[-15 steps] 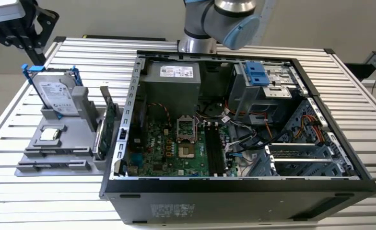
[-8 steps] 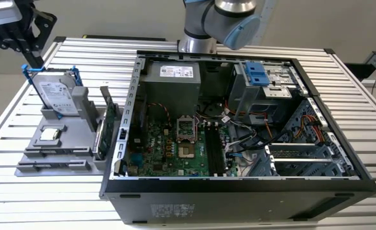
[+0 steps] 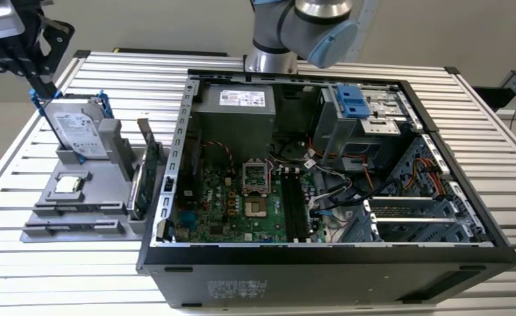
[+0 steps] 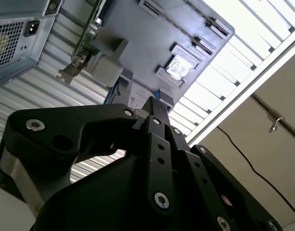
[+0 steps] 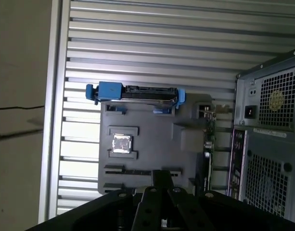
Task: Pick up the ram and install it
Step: 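Reach for the ram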
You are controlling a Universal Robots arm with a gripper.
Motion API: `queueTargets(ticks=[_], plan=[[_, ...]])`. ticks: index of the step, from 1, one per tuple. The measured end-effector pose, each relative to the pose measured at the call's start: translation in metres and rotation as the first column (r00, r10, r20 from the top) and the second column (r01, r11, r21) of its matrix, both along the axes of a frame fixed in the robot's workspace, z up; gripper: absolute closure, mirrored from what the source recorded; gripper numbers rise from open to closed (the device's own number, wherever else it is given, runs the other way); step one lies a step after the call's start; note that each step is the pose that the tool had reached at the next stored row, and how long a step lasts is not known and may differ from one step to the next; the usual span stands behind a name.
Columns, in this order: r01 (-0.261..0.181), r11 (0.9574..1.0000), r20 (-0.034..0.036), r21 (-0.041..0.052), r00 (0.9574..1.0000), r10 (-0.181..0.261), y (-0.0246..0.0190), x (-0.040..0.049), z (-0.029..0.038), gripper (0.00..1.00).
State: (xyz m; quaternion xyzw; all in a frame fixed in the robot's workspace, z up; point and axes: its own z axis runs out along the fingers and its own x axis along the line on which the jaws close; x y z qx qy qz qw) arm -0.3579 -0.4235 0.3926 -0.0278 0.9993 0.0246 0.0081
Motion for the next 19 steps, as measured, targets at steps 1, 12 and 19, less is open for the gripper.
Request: queueTargets(ticks=[1,12,19], plan=[[-0.001,1.0000,0.0000,-0.0001,1.0000,0.001,-0.0012,0.0000,0.0000,1.00],[-0.008,1.0000,0.0000,0.0000,1.0000,0.008,-0.0157,-0.0002,0.0000,1.00],[-0.014,0.9999,0.0000,0.0000,0.9999,0.014,-0.0256,-0.0003,0.0000,1.00]])
